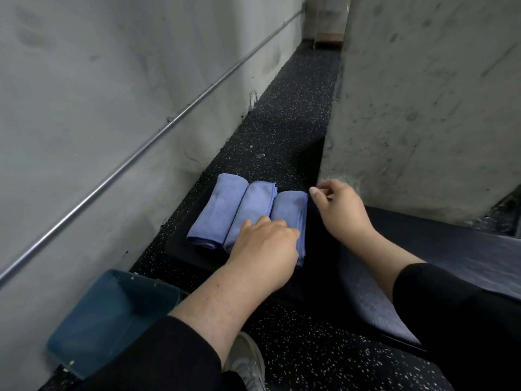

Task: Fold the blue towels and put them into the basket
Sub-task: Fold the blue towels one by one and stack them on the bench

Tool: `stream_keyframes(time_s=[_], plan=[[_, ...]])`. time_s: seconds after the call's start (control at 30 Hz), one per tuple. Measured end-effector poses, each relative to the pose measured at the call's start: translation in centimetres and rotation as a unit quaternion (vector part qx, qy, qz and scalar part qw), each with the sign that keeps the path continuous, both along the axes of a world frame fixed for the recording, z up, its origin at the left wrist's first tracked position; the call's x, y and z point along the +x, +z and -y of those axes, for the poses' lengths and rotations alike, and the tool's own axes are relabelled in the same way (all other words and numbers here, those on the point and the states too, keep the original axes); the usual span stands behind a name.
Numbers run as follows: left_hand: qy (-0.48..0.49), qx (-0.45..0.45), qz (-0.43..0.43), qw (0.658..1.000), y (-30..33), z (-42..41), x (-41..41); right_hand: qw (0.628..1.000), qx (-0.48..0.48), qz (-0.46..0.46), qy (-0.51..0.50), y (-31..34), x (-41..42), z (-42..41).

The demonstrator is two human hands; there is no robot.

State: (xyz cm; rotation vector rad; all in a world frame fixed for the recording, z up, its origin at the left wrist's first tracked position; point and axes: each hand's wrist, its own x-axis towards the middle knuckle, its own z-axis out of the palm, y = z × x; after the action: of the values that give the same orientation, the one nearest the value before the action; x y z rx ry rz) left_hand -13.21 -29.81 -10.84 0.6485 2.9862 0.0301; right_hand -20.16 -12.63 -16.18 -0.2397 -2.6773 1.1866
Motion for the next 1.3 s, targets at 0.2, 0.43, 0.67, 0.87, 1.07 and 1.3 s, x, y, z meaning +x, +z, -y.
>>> stream_keyframes(time_s=[0.2, 0.43, 0.67, 0.87, 1.07, 1.3], plan=[[0.025, 0.085, -0.026, 0.996, 1.3, -2.6, -0.2, 1.0, -0.028, 0.008, 0.003, 3.7, 3.4, -3.6], [0.009, 0.215, -0.039, 0.976, 3.8, -8.5, 1.3, 0.998, 0.044, 0.025, 0.025, 7.3, 10.9, -9.5], [-0.071, 0.281, 0.023, 0.957, 5.2, -18.5, 5.5, 0.988, 0.132, 0.062, -0.05, 9.9, 19.3, -20.7], [-0.134, 0.274, 0.062, 0.95, 4.8, -24.7, 8.0, 0.963, 0.212, 0.024, -0.163, 10.6, 24.9, -29.8], [-0.17, 0.268, 0.078, 0.945, 4.2, -28.3, 8.6, 0.864, 0.329, 0.006, -0.38, 11.7, 29.0, -37.1], [-0.187, 0.266, 0.086, 0.942, 3.3, -30.5, 8.5, 0.851, 0.324, 0.002, -0.413, 11.1, 30.7, -40.5]])
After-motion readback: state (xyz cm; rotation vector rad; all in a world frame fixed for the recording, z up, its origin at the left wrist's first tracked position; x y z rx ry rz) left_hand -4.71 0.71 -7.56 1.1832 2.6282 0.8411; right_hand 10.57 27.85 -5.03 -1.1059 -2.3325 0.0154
